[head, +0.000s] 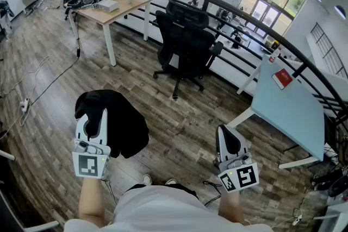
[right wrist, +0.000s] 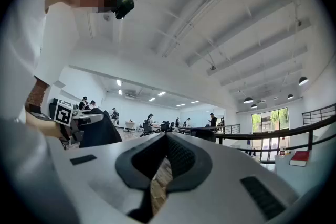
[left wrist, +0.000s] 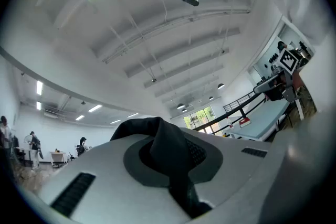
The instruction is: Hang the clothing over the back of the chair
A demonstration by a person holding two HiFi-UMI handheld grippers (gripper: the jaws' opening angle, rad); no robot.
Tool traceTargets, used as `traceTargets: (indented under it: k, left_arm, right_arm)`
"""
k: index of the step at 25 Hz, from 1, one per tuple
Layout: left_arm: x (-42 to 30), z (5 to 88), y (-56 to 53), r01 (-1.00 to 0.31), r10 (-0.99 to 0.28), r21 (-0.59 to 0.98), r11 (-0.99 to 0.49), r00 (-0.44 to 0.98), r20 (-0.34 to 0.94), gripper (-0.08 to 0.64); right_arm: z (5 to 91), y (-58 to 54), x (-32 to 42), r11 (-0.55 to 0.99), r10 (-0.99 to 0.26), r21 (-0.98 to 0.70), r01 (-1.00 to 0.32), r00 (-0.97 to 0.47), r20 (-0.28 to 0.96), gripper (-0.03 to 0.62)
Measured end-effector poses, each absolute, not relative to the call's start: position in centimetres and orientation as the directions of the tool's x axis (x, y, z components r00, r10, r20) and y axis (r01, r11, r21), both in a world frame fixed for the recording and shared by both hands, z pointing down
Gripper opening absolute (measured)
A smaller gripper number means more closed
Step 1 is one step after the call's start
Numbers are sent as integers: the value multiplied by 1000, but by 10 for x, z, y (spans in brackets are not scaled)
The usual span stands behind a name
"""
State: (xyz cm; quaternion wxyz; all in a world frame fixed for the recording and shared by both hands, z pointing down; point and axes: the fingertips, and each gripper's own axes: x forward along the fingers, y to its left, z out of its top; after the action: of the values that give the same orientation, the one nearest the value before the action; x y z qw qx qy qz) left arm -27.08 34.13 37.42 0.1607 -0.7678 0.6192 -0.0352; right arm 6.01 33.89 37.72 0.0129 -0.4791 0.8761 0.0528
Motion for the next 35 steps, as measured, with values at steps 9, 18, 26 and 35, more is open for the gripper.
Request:
traceTargets:
  k: [9,18,26,35]
  left_arm:
    - [-258,375,340,-936,-958,-298,-186,240,-155,37]
    - [-220,386,337,-933,-955,-296,-206,258,-145,37]
    - [-203,388,301,-931,-950,-285,-227,277,-146,37]
    - [-210,401,166,-927,-936,-262,-267,315,-159,37]
  right_arm:
    - [380,339,78,562,-823,1,-827,-559,-104,15]
    - [409,327,114,560,-826,-27,-828,-556,-89,15]
    - [416,296,127,563,-825,-35,-825,-560,-68,15]
    - [420,171,112,541,-840,-11,-841,-540,-48,15]
